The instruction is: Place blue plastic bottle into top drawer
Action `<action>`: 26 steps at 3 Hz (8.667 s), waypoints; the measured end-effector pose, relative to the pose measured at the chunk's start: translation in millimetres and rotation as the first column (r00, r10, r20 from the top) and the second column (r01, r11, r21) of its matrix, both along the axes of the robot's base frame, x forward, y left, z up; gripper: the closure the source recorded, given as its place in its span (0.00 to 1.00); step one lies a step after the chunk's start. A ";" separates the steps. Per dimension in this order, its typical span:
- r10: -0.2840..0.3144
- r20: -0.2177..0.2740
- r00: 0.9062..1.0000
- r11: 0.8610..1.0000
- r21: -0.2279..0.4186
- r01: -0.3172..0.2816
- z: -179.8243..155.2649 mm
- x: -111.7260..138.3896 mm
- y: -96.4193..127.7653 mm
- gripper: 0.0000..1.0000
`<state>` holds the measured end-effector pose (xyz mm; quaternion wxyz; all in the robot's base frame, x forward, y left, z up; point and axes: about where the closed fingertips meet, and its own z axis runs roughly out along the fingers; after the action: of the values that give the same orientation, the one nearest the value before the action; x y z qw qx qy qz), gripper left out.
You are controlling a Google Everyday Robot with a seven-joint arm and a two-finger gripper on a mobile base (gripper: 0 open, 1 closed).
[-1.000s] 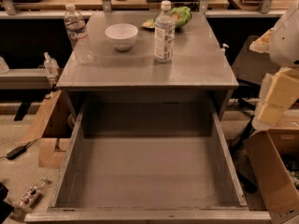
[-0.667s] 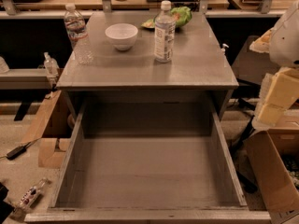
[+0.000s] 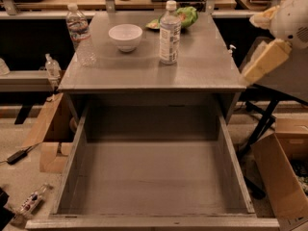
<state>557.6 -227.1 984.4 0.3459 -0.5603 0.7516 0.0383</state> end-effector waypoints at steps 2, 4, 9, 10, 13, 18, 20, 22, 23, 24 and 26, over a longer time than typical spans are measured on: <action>-0.069 0.190 0.979 0.892 0.452 -0.025 29.8 127.1 10.6 0.00; -0.062 0.184 0.981 0.862 0.505 -0.040 9.9 142.7 26.9 0.00; -0.068 0.157 0.985 0.709 0.702 -0.063 -59.8 236.1 144.9 0.12; -0.059 0.172 0.983 0.678 0.730 -0.087 -59.6 244.9 167.2 0.35; -0.013 0.181 0.983 0.673 0.729 -0.125 -57.1 247.5 195.0 1.00; 0.024 0.245 0.969 0.784 0.597 -0.170 -15.0 34.9 145.9 1.00; 0.082 0.237 0.968 0.746 0.629 -0.218 -47.0 27.4 175.3 1.00; 0.094 0.192 0.977 0.653 0.729 -0.206 -142.8 -39.0 192.0 1.00; 0.118 0.152 0.981 0.606 0.772 -0.192 -199.6 -57.6 200.2 1.00; 0.118 0.152 0.981 0.606 0.772 -0.193 -199.6 -57.6 200.3 1.00; 0.196 0.091 0.976 0.645 0.738 -0.198 -244.6 -36.8 247.0 1.00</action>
Offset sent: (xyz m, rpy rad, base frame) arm 0.1723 0.0069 0.0485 0.6682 -0.2793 -0.0585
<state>520.8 19.9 739.7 0.5385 -0.4490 0.6048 0.3776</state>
